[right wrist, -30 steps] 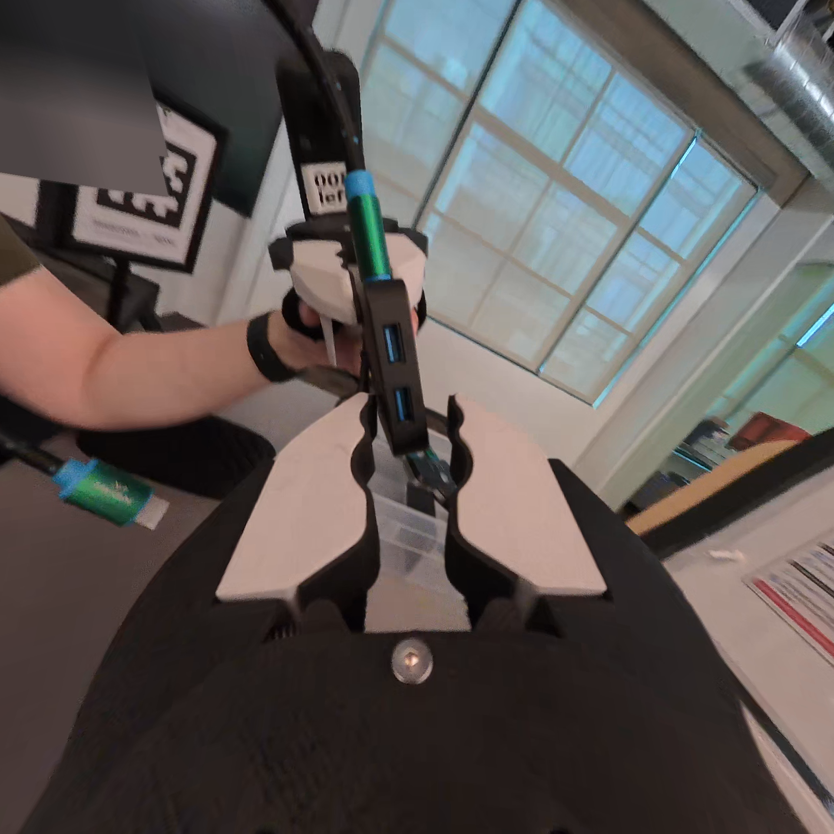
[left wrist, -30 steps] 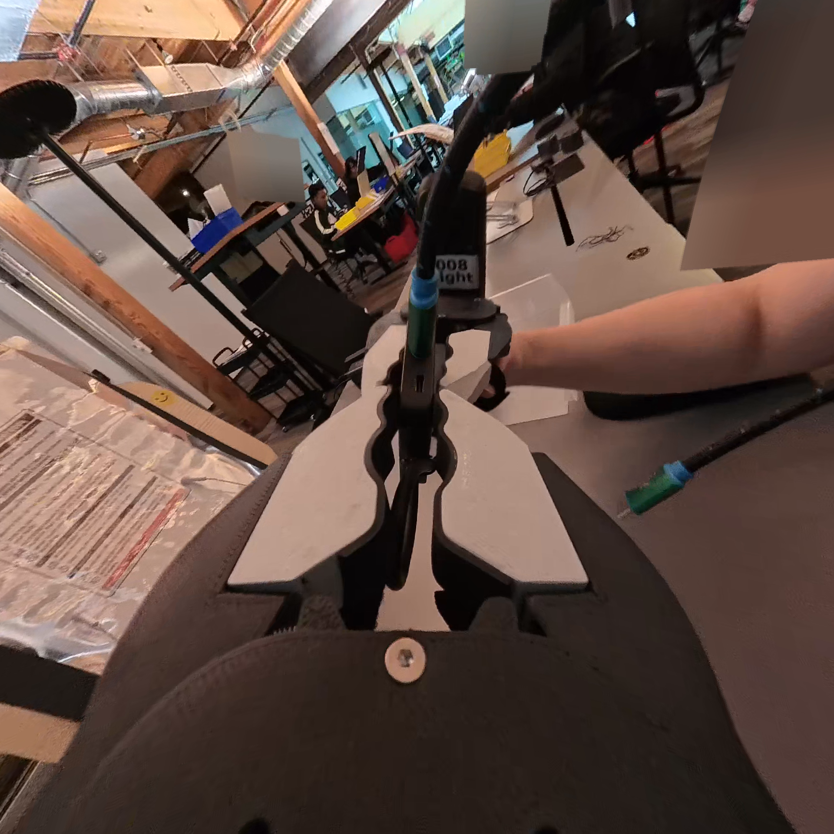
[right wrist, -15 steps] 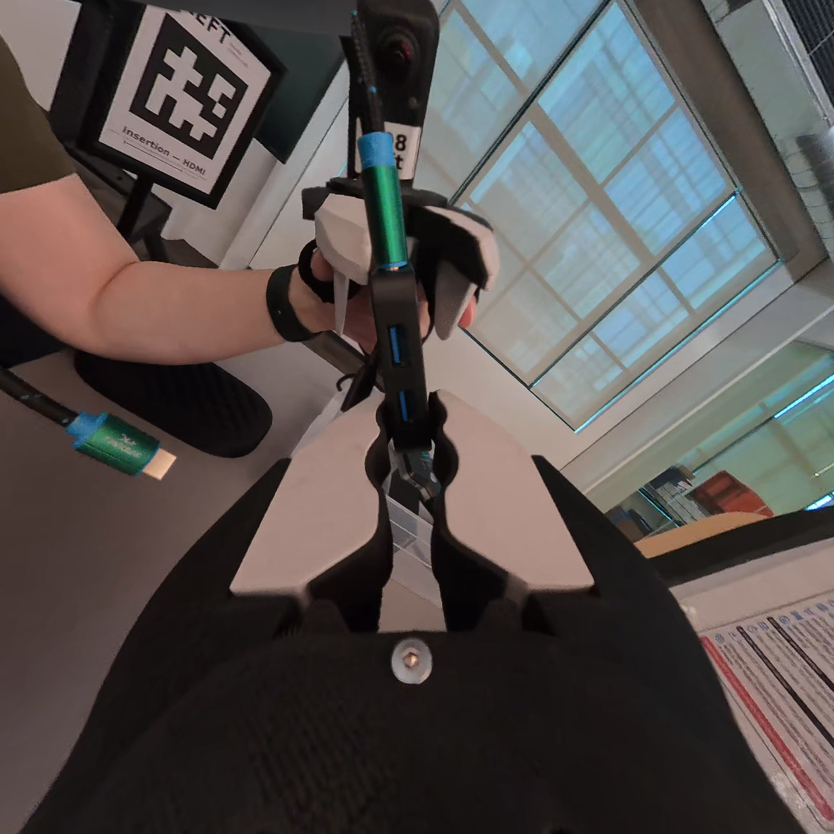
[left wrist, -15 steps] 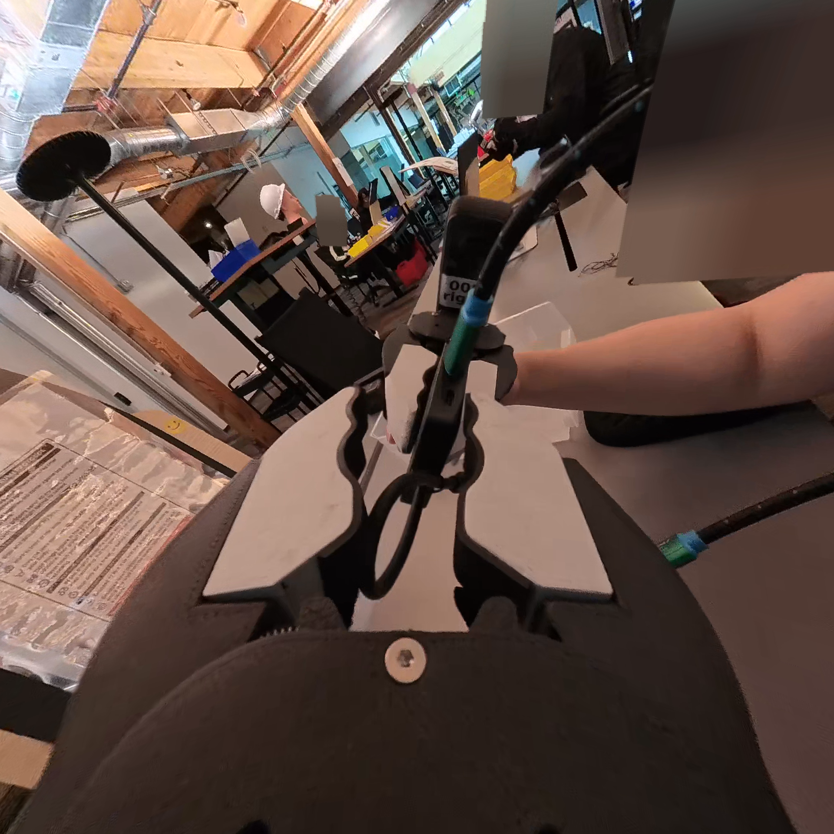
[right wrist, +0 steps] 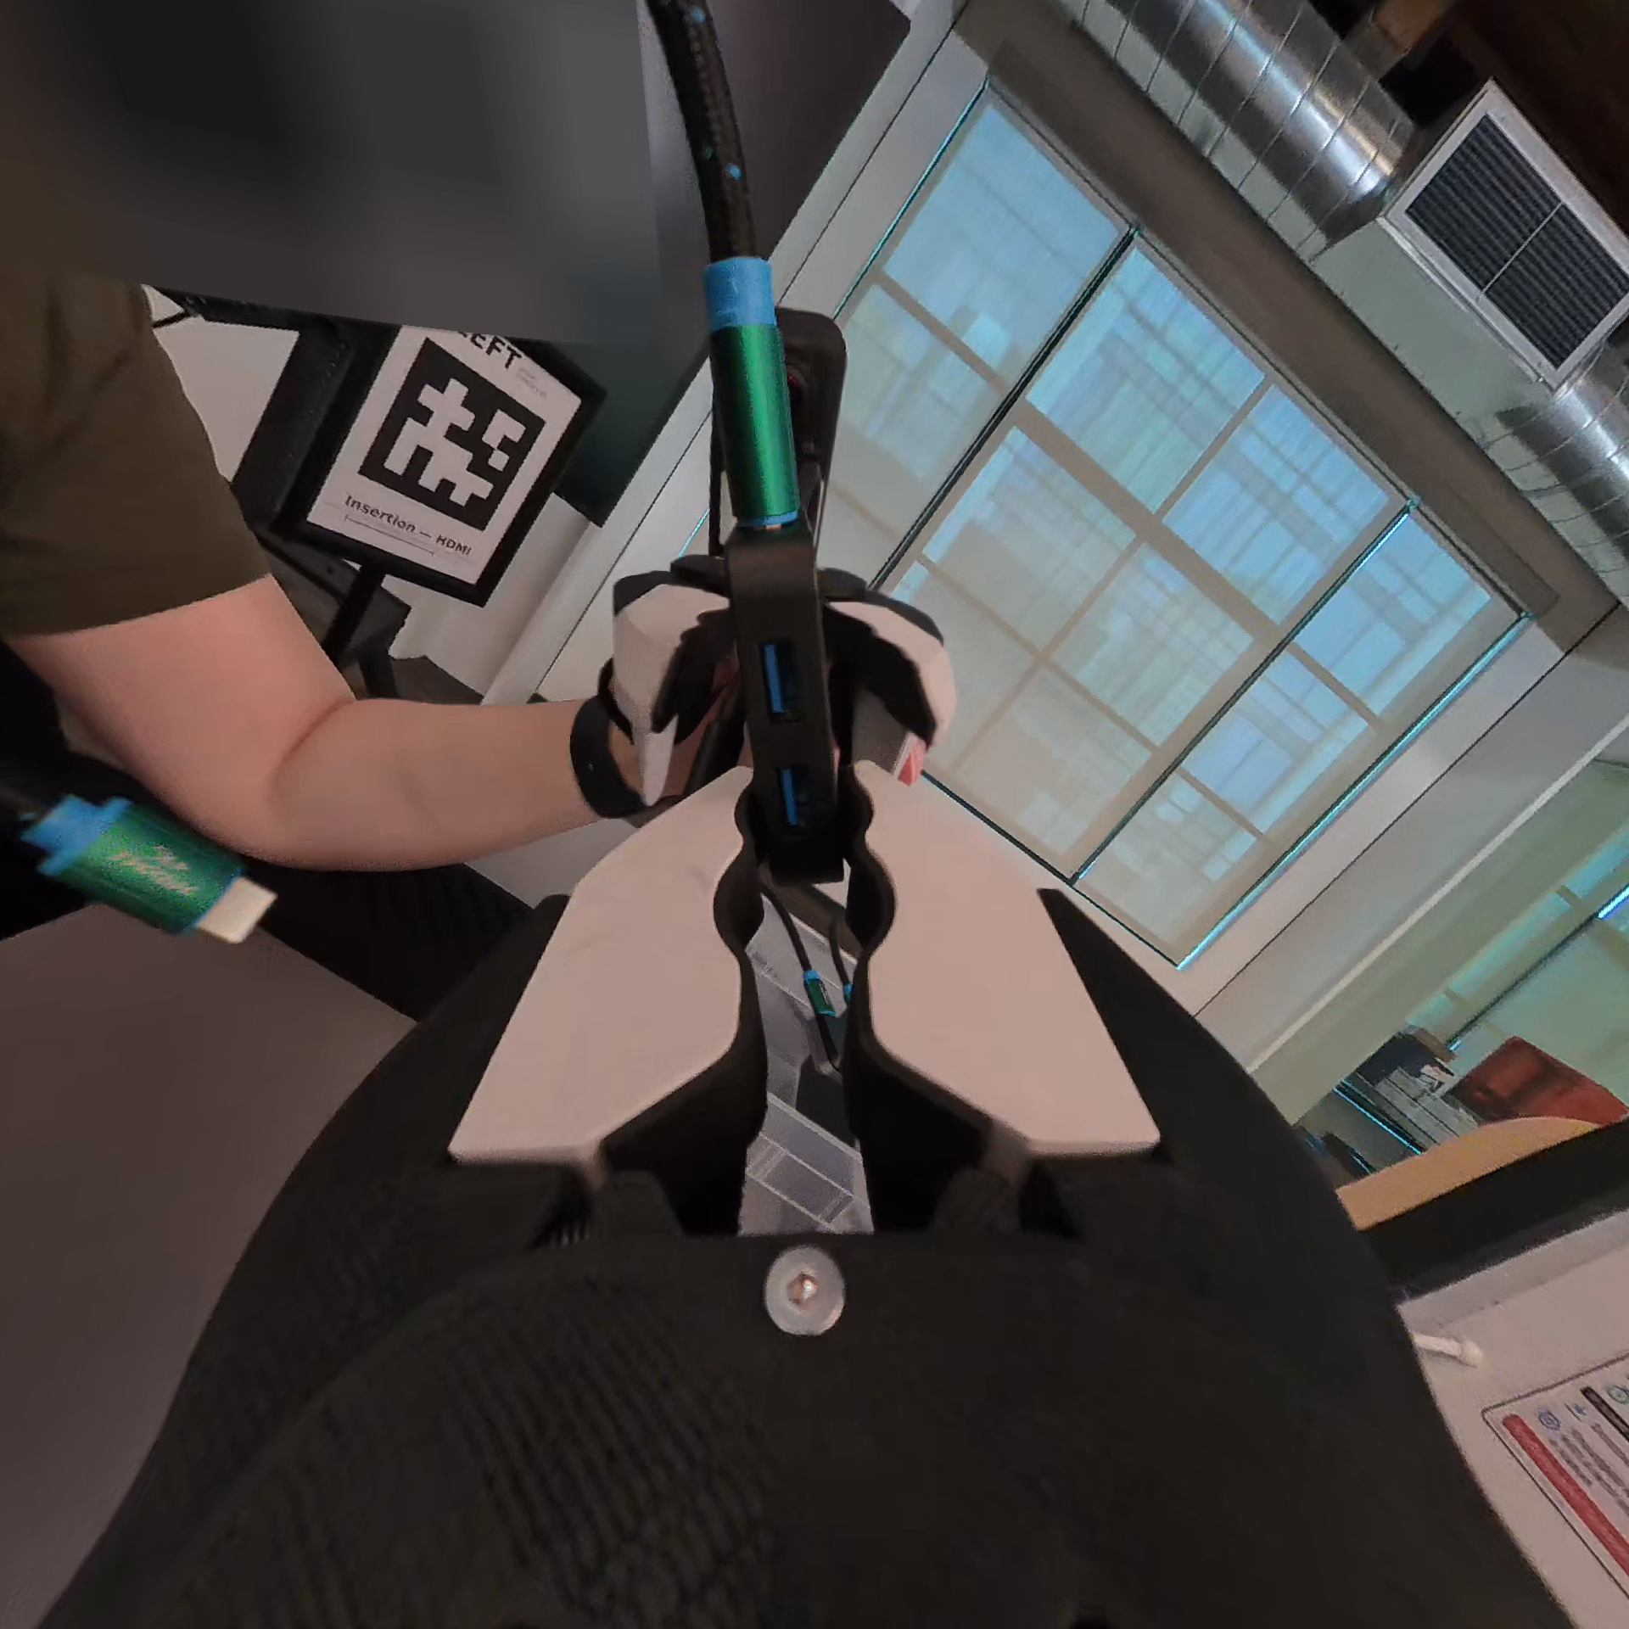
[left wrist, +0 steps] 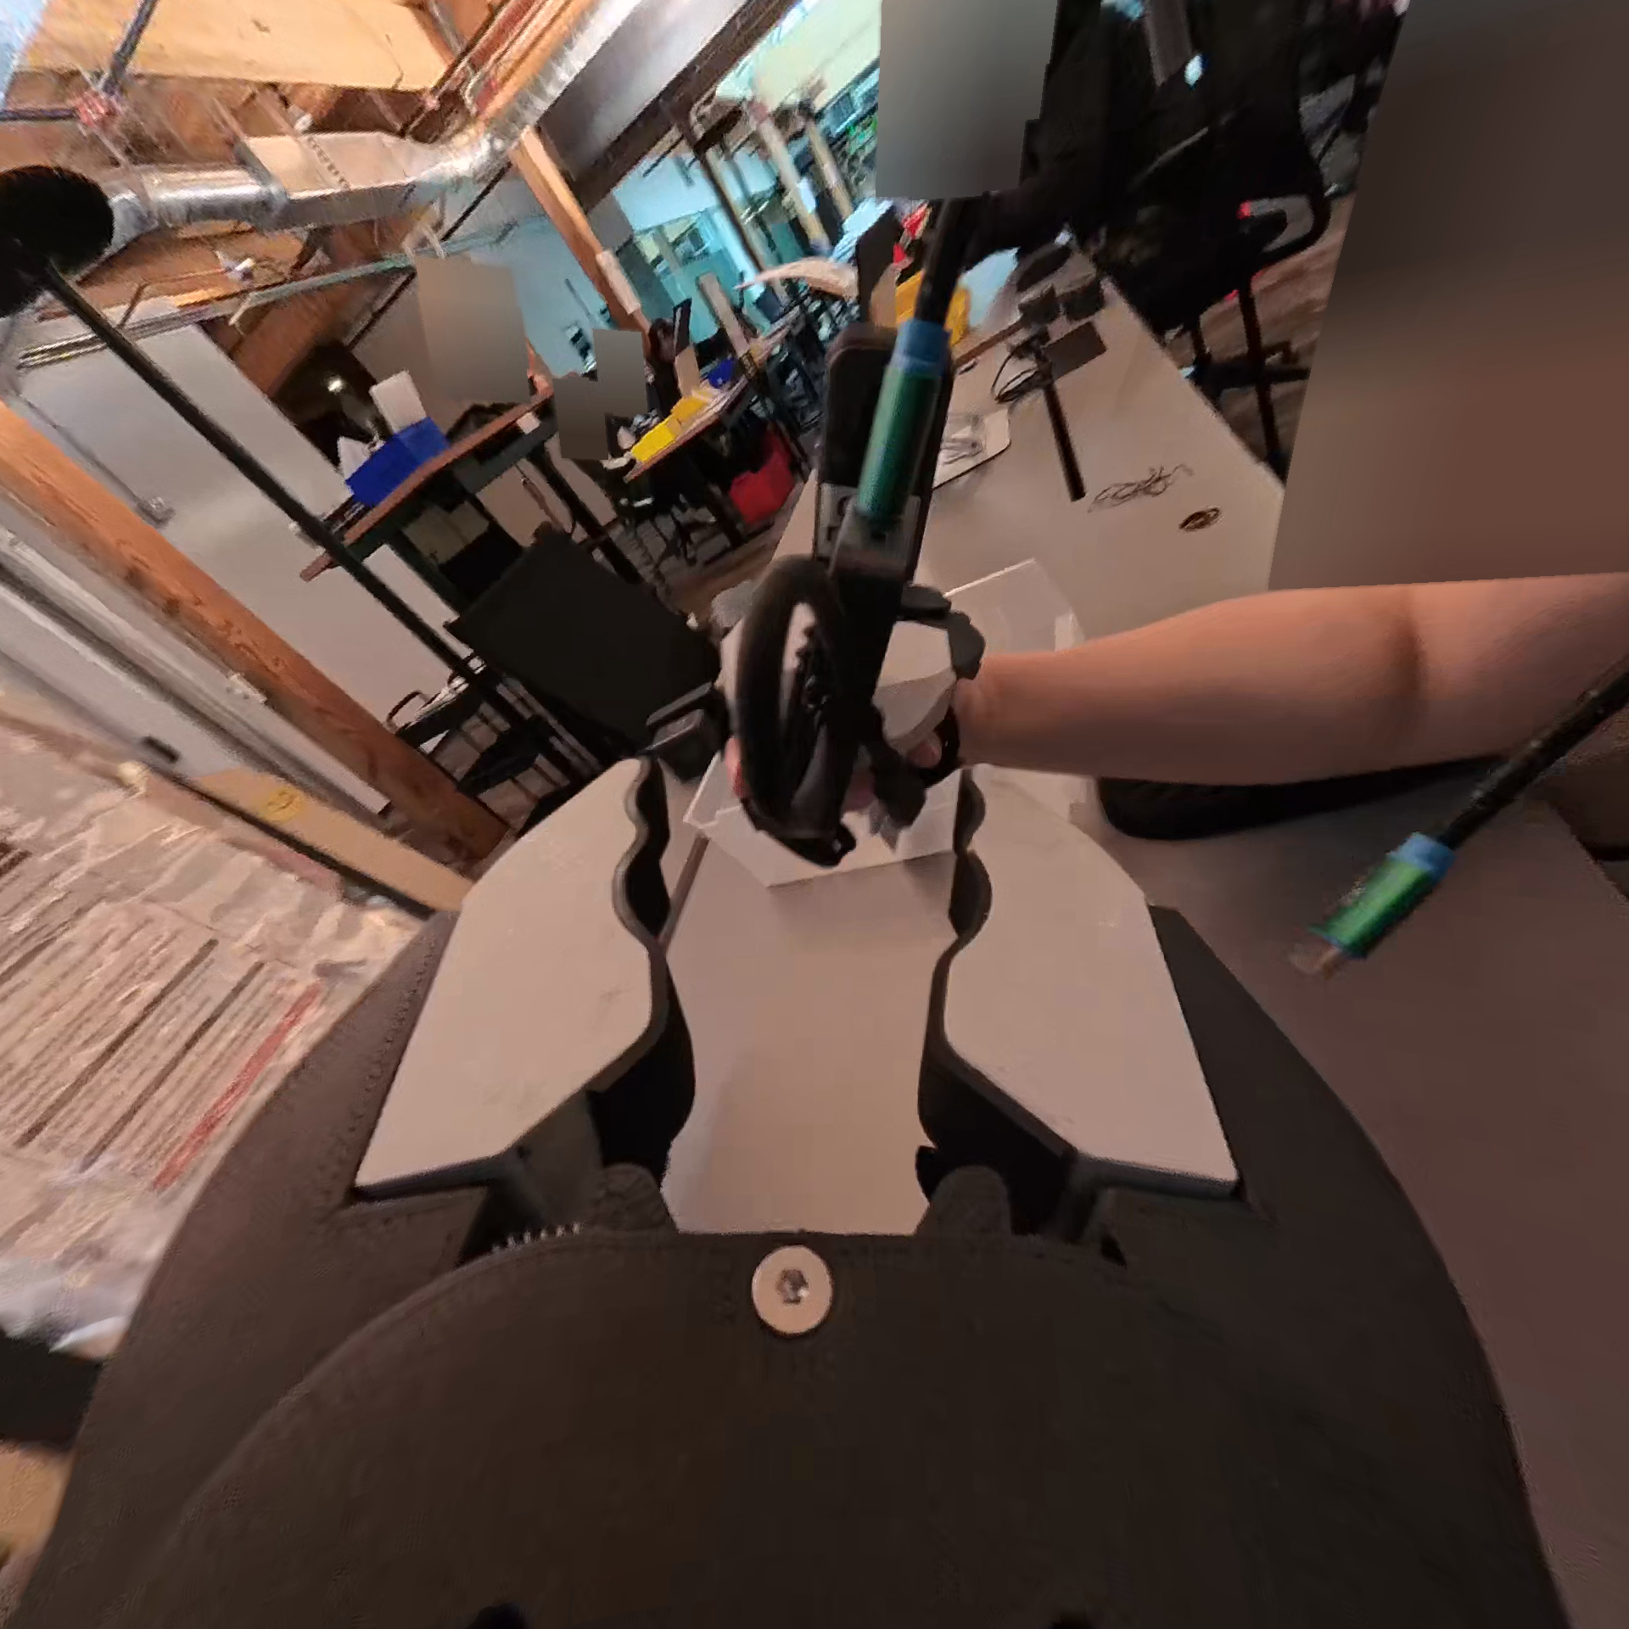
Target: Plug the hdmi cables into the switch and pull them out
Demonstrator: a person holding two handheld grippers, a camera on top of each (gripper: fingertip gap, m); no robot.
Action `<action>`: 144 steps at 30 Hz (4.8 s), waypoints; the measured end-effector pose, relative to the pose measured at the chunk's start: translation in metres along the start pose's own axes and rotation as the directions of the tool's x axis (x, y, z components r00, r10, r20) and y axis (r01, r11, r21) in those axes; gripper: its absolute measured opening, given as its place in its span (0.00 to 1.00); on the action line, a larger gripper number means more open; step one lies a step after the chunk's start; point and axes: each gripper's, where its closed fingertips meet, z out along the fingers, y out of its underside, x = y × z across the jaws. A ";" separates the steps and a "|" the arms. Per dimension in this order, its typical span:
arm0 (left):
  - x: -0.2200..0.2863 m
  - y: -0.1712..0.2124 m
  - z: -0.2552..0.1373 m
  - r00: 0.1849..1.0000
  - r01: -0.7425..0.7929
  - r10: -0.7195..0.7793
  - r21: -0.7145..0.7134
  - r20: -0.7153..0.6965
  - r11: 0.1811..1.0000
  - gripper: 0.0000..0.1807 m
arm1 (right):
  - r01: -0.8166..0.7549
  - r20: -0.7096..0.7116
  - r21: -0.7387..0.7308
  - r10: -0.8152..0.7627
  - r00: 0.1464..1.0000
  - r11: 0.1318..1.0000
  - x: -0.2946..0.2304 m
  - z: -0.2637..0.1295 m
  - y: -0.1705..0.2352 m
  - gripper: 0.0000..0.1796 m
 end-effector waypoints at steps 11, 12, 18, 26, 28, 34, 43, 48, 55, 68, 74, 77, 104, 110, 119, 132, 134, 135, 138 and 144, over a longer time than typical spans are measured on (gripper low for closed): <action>0.014 0.005 0.034 0.986 -0.160 0.157 0.045 0.046 0.986 0.10 | 0.023 0.069 -0.150 -0.013 0.998 0.988 -0.012 0.003 0.025 0.09; 0.015 0.008 0.036 0.984 -0.176 0.174 0.029 0.046 0.984 0.10 | 0.017 0.074 -0.158 -0.006 0.997 0.987 -0.014 0.004 0.027 0.09; -0.006 0.026 0.038 0.911 -0.342 0.372 -0.179 0.178 0.922 0.08 | 0.025 -0.070 -0.265 -0.046 0.996 0.964 0.010 -0.002 0.046 0.15; -0.078 0.054 0.000 0.583 -0.452 0.695 -0.543 0.420 0.707 0.08 | -0.343 -0.611 -0.219 0.146 0.778 0.913 0.104 -0.097 -0.001 0.17; -0.085 0.065 -0.003 0.544 -0.453 0.740 -0.604 0.395 0.655 0.08 | -0.384 -0.651 -0.135 0.210 0.730 0.913 0.103 -0.095 -0.040 0.19; -0.092 0.075 -0.005 0.529 -0.431 0.751 -0.638 0.394 0.638 0.07 | -0.209 -0.510 -0.367 -0.008 0.860 0.906 0.058 -0.029 -0.052 0.25; -0.092 0.080 -0.003 0.498 -0.438 0.795 -0.691 0.347 0.576 0.07 | -0.367 -0.510 -0.562 0.038 0.859 0.741 0.052 -0.013 0.050 0.16; -0.091 0.084 0.003 0.486 -0.441 0.813 -0.714 0.320 0.544 0.08 | -0.436 -0.554 -0.586 0.055 0.831 0.683 0.051 -0.016 0.064 0.16; -0.092 0.082 0.002 0.476 -0.431 0.813 -0.717 0.335 0.548 0.10 | -0.550 -0.611 -0.439 0.212 0.762 0.711 0.053 -0.010 0.064 0.12; -0.088 0.078 0.006 0.475 -0.445 0.812 -0.703 0.340 0.554 0.10 | -0.445 -0.552 -0.544 0.096 0.828 0.711 0.051 -0.013 0.064 0.14; -0.084 0.073 0.009 0.453 -0.469 0.828 -0.702 0.330 0.536 0.09 | -0.445 -0.529 -0.593 0.092 0.844 0.671 0.046 -0.017 0.069 0.13; -0.085 0.069 0.007 0.459 -0.465 0.819 -0.692 0.344 0.552 0.09 | -0.446 -0.524 -0.551 0.124 0.843 0.705 0.047 -0.013 0.065 0.13; -0.085 0.078 0.009 0.496 -0.476 0.814 -0.689 0.304 0.547 0.10 | -0.547 -0.527 -0.505 0.263 0.808 0.668 0.044 -0.016 0.066 0.13; -0.090 0.079 0.004 0.520 -0.447 0.792 -0.688 0.320 0.571 0.08 | -0.553 -0.591 -0.511 0.198 0.782 0.658 0.048 -0.012 0.066 0.13; -0.134 0.093 -0.071 0.488 -0.254 0.761 -0.765 0.427 0.592 0.08 | -0.575 -0.577 -0.468 0.261 0.774 0.671 0.057 -0.056 0.032 0.13; -0.140 0.051 -0.131 0.518 -0.152 0.586 -0.607 0.623 0.780 0.08 | -0.379 -0.780 -0.402 -0.094 0.619 0.834 0.094 -0.209 -0.074 0.13; -0.139 0.055 -0.125 0.529 -0.157 0.597 -0.621 0.604 0.768 0.08 | -0.405 -0.740 -0.484 -0.116 0.663 0.776 0.078 -0.229 -0.068 0.13; -0.138 0.056 -0.122 0.534 -0.160 0.603 -0.629 0.593 0.761 0.08 | -0.442 -0.745 -0.522 -0.138 0.653 0.729 0.072 -0.246 -0.061 0.13; -0.136 0.060 -0.113 0.551 -0.170 0.609 -0.638 0.571 0.751 0.08 | -0.519 -0.778 -0.527 -0.136 0.614 0.673 0.062 -0.288 -0.047 0.13; -0.133 0.071 -0.100 0.579 -0.175 0.622 -0.664 0.528 0.727 0.07 | -0.570 -0.730 -0.546 -0.014 0.684 0.614 0.034 -0.320 -0.005 0.12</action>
